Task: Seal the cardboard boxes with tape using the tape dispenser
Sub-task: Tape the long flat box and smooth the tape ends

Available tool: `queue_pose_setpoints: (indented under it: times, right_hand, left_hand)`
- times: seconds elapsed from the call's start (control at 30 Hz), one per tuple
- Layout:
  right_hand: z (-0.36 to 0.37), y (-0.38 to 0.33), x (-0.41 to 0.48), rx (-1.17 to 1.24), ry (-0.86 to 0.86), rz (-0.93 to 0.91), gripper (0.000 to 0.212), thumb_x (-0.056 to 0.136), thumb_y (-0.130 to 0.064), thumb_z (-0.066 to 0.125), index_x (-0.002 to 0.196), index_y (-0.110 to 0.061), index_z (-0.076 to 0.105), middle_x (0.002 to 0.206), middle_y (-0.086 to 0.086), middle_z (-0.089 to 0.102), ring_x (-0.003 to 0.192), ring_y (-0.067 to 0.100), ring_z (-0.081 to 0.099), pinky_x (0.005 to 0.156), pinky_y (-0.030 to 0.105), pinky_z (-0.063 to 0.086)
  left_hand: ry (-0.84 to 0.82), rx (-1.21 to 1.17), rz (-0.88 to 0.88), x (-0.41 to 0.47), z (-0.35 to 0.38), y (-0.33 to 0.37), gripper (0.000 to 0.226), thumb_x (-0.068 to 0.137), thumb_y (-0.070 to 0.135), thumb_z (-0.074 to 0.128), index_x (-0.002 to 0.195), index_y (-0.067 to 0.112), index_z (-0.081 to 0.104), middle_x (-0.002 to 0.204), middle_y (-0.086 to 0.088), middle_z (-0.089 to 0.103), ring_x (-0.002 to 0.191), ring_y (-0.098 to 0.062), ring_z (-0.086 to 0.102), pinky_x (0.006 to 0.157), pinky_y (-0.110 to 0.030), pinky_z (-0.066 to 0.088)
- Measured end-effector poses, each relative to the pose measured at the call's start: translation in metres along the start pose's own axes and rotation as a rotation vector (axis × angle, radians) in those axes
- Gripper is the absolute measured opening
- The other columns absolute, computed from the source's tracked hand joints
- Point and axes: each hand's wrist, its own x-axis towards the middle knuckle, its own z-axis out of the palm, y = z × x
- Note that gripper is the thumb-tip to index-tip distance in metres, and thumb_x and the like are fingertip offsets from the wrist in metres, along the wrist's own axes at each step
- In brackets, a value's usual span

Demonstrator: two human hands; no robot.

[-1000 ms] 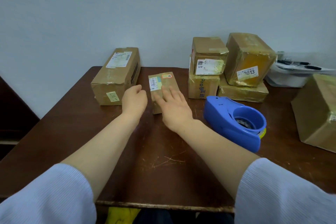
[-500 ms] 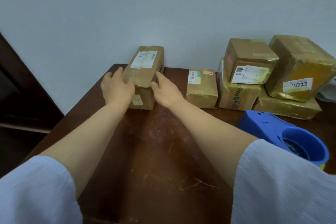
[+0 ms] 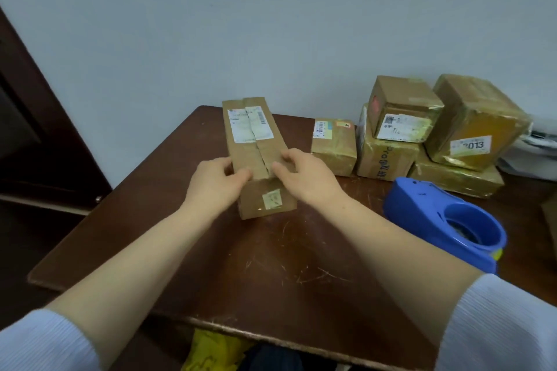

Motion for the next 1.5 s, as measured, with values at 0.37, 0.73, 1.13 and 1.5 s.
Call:
queue_pose_setpoints:
  times: [0.37, 0.73, 1.13, 1.5]
  right_hand:
    - [-0.055, 0.030, -0.080, -0.349, -0.035, 0.083, 0.043, 0.092, -0.047, 0.049, 0.128, -0.024, 0.046, 0.120, 0.000, 0.056, 0.106, 0.020, 0.054, 0.083, 0.036, 0.049]
    - [-0.059, 0.044, -0.091, -0.316, -0.214, -0.069, 0.053, 0.093, -0.061, 0.035, 0.143, -0.044, 0.034, 0.159, 0.000, 0.015, 0.146, 0.021, 0.014, 0.118, 0.039, 0.004]
    - [-0.097, 0.097, -0.114, -0.117, 0.301, 0.208, 0.045, 0.089, -0.014, 0.051, 0.134, -0.018, 0.048, 0.138, 0.005, 0.048, 0.125, 0.021, 0.045, 0.096, 0.034, 0.040]
    - [-0.084, 0.131, -0.133, -0.625, 0.108, 0.400, 0.053, 0.081, -0.063, 0.058, 0.098, -0.014, 0.049, 0.085, 0.000, 0.056, 0.082, 0.020, 0.056, 0.068, 0.029, 0.036]
  left_hand:
    - [-0.201, 0.214, 0.246, -0.107, 0.024, 0.035, 0.022, 0.089, 0.040, 0.056, 0.102, 0.027, 0.068, 0.097, 0.006, 0.055, 0.076, -0.006, 0.048, 0.066, -0.020, 0.032]
    - [-0.116, 0.402, 0.355, -0.031, 0.000, 0.007, 0.050, 0.101, 0.037, 0.036, 0.147, 0.020, 0.033, 0.156, 0.006, 0.024, 0.145, -0.012, 0.013, 0.116, -0.032, 0.012]
    - [-0.248, 0.694, 0.471, -0.055, 0.025, 0.013, 0.056, 0.100, 0.049, 0.014, 0.152, 0.026, 0.016, 0.159, 0.005, 0.009, 0.147, -0.011, 0.005, 0.117, -0.029, 0.002]
    - [-0.163, 0.599, 0.476, -0.067, 0.035, 0.028, 0.054, 0.101, 0.044, 0.023, 0.150, 0.021, 0.023, 0.158, 0.004, 0.017, 0.147, -0.010, 0.006, 0.118, -0.031, -0.001]
